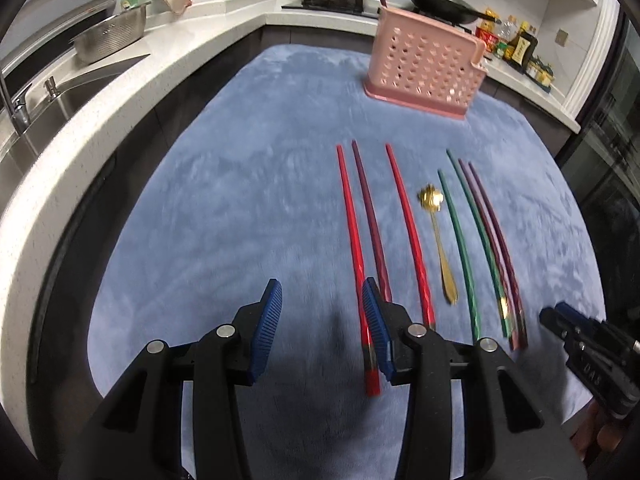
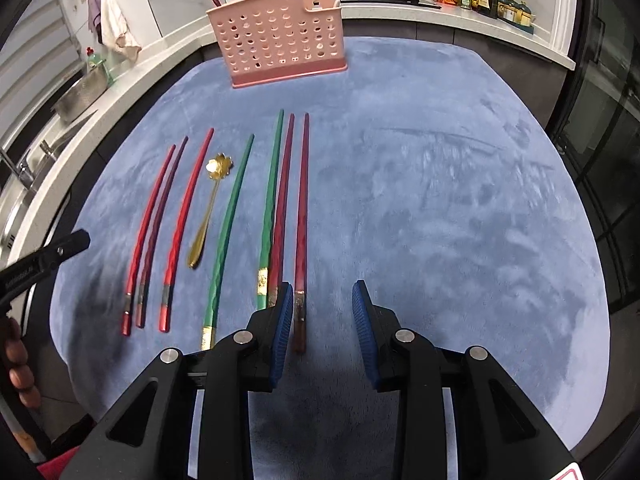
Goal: Organize utensils
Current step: 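Move both open tools back down to the chopsticks on the mat, then grasp a red chopstick with the left tool while the right tool grasps a dark red chopstick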
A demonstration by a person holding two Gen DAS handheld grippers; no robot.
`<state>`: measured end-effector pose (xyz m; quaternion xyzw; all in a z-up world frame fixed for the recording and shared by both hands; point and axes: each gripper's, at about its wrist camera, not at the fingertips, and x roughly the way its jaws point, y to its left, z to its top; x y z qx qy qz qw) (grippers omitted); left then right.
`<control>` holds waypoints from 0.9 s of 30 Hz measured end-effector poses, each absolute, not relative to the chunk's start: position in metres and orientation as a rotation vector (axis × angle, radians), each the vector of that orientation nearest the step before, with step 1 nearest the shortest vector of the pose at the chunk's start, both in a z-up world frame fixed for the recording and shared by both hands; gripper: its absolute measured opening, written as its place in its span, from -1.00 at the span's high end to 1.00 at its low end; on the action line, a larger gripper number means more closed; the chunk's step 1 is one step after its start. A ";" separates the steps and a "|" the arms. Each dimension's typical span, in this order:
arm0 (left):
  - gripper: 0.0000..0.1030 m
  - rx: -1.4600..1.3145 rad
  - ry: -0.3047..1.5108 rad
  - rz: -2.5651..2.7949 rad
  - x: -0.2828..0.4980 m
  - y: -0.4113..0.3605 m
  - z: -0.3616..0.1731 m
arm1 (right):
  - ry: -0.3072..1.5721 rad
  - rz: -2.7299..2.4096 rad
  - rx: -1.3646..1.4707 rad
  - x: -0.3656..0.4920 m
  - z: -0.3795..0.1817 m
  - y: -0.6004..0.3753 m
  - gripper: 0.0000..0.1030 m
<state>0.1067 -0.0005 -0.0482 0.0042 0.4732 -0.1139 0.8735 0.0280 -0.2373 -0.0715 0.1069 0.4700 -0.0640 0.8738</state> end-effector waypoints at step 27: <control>0.15 0.029 1.097 -0.314 0.090 -0.014 -0.082 | 1.041 -0.100 0.224 0.035 -0.097 -0.228 0.73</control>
